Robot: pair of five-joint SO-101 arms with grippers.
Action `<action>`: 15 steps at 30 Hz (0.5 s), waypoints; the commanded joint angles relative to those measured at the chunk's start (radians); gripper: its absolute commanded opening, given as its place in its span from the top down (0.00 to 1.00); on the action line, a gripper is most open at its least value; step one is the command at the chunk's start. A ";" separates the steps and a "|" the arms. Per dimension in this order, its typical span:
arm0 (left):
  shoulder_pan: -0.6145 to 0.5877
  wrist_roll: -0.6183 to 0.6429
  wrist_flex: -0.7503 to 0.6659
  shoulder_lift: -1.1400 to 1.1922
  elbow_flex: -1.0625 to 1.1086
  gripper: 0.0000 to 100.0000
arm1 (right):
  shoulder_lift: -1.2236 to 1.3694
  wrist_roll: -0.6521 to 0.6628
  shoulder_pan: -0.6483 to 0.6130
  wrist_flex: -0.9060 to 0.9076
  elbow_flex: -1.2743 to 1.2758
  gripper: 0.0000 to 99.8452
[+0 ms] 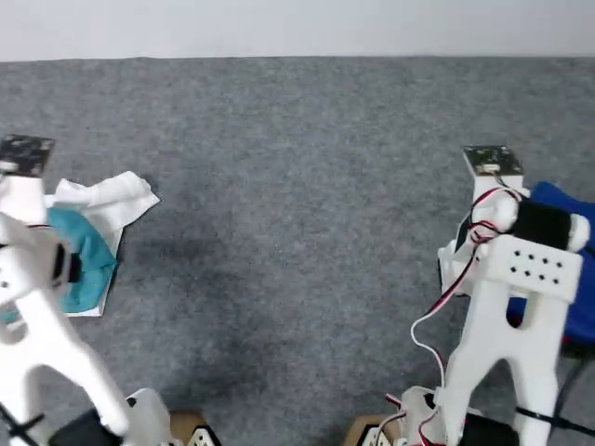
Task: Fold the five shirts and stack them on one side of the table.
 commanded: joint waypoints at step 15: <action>0.014 -0.041 -0.404 0.437 -0.050 0.92 | -0.041 -0.008 0.024 0.042 0.000 0.99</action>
